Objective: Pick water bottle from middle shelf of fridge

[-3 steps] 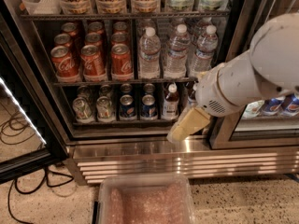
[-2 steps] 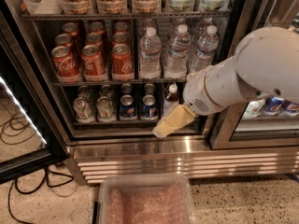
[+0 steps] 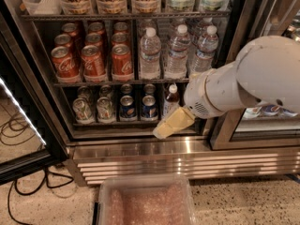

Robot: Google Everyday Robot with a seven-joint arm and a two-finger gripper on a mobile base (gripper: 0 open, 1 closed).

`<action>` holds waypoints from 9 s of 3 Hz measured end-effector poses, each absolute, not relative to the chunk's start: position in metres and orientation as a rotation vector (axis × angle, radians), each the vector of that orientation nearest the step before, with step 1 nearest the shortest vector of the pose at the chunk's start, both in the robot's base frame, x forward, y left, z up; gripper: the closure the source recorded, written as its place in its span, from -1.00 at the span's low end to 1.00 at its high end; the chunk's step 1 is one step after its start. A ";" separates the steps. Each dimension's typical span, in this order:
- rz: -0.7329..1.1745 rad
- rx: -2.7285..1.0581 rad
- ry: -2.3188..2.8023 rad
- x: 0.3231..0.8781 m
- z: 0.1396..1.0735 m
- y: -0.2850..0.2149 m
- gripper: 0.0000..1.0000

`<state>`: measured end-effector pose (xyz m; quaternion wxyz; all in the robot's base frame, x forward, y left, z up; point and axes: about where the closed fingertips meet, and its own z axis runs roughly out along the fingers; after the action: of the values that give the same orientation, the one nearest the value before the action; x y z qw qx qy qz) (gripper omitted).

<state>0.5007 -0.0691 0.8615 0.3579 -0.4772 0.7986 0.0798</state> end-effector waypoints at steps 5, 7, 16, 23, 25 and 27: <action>0.240 -0.625 1.788 0.549 0.868 -0.012 -1.00; 0.224 -0.473 1.803 0.552 0.867 -0.023 -1.00; 0.137 -0.411 1.579 0.621 0.865 -0.017 -0.14; 0.106 -0.345 1.523 0.669 0.861 -0.010 -0.12; 0.100 -0.335 1.497 0.726 0.871 -0.015 -0.26; 0.110 -0.340 1.500 0.729 0.869 -0.013 0.12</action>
Offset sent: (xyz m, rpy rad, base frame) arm 0.0361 0.0307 -0.0171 0.3456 -0.3141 -0.2282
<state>0.7295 -0.0130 0.8692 0.7173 -0.1537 0.6777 0.0497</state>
